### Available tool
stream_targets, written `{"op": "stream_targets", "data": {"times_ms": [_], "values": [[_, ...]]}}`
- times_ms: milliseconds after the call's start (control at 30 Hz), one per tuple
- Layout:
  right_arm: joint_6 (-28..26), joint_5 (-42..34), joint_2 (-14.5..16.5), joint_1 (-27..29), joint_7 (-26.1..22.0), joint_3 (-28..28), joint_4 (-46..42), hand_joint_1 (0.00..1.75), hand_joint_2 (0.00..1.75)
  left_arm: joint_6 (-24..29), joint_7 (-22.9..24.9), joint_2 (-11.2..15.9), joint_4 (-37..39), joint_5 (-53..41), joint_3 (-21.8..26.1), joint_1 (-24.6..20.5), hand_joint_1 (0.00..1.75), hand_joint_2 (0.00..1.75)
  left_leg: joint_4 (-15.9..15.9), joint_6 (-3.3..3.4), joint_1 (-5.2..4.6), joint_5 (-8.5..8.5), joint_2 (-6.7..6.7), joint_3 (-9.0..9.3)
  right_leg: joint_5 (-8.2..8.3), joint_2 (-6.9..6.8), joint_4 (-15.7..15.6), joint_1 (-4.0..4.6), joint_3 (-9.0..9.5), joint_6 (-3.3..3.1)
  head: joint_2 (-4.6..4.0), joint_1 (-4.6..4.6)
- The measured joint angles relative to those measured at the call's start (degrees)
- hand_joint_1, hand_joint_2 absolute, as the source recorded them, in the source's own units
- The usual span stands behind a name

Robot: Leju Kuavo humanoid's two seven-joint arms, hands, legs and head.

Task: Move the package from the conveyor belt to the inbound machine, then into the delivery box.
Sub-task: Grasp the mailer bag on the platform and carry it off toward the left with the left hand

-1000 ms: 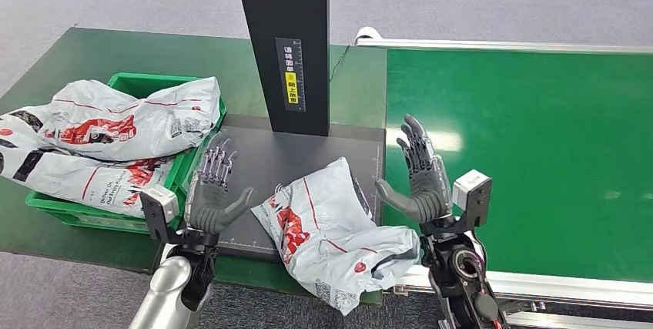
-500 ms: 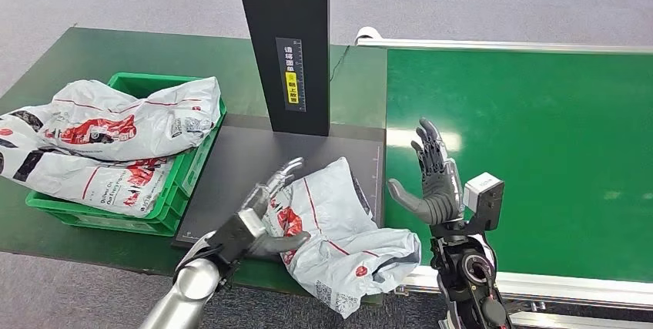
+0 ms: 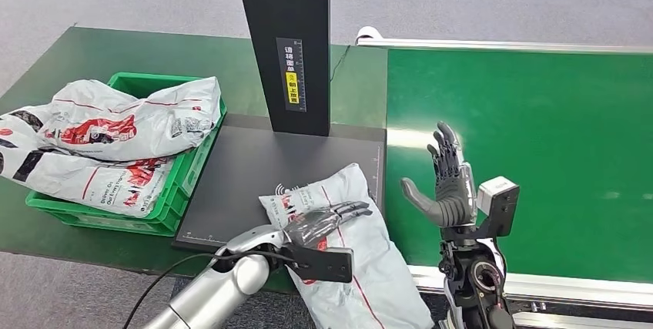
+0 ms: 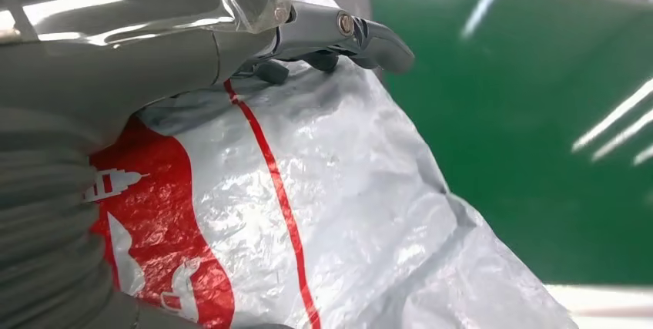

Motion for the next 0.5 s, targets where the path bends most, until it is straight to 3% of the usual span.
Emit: {"op": "stream_targets", "data": {"times_ms": [67,100,500], "values": [[-0.1,0.0,0.0,1.0,0.1,-0.4,-1.2,0.0,1.75,-0.2,0.4,-0.3,0.8,-0.6,-1.4,-0.5,1.62,1.75,0.0,0.0,-0.01,0.0,0.0,0.0,0.0,0.0,0.0,-0.01,0.01,0.0,0.0,0.01],[-0.1,0.0,0.1,1.4,0.2,-0.6,-1.6,0.0,1.75,-0.2,0.7,-0.4,1.1,-0.8,-1.8,-0.8,1.73,1.75,0.0,0.0,-0.01,-0.01,0.0,0.0,0.0,0.0,0.0,-0.02,0.02,0.0,0.0,0.01],[-0.3,0.1,0.1,4.0,1.1,-1.5,-5.2,0.0,1.75,8.4,4.6,-1.7,2.4,-5.3,-2.4,-1.9,1.75,1.75,0.0,0.0,0.0,0.0,0.04,0.09,0.0,0.01,0.0,0.0,0.08,0.0,0.0,0.01]]}}
